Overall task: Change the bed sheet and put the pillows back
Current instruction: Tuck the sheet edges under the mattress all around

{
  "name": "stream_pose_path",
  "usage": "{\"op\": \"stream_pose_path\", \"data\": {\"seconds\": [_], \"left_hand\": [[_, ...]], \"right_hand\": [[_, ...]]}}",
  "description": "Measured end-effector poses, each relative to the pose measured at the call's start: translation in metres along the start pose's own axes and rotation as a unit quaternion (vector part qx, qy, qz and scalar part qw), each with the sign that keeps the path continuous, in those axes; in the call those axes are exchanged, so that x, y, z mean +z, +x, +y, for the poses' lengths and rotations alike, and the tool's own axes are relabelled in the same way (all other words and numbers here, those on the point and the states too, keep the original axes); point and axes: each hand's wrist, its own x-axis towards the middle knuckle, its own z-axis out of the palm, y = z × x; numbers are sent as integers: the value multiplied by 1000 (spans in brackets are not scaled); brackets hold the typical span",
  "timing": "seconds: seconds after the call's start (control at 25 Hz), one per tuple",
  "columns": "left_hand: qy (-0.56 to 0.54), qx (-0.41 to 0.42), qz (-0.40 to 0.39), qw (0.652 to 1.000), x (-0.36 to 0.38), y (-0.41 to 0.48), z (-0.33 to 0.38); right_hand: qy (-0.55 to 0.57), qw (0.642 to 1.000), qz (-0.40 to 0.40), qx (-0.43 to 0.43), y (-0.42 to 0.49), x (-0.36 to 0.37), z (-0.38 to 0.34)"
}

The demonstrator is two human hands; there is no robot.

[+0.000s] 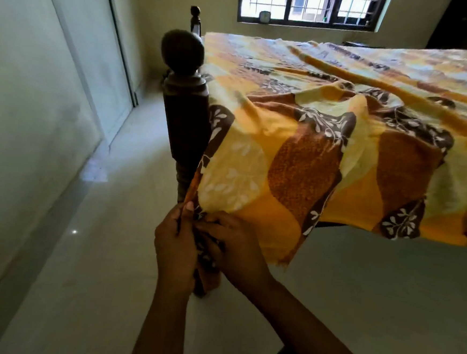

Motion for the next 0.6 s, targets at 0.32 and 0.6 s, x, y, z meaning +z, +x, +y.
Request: {"op": "stream_pose_path", "data": {"seconds": [0.32,0.6], "left_hand": [[135,109,-56,983,-27,-2,-11],[122,25,-145,982,-50,-7,-12]], "right_hand": [[-105,960,-178,-189,86,-96,-16],[-403,770,-386,-309,144,-79,-44]]}}
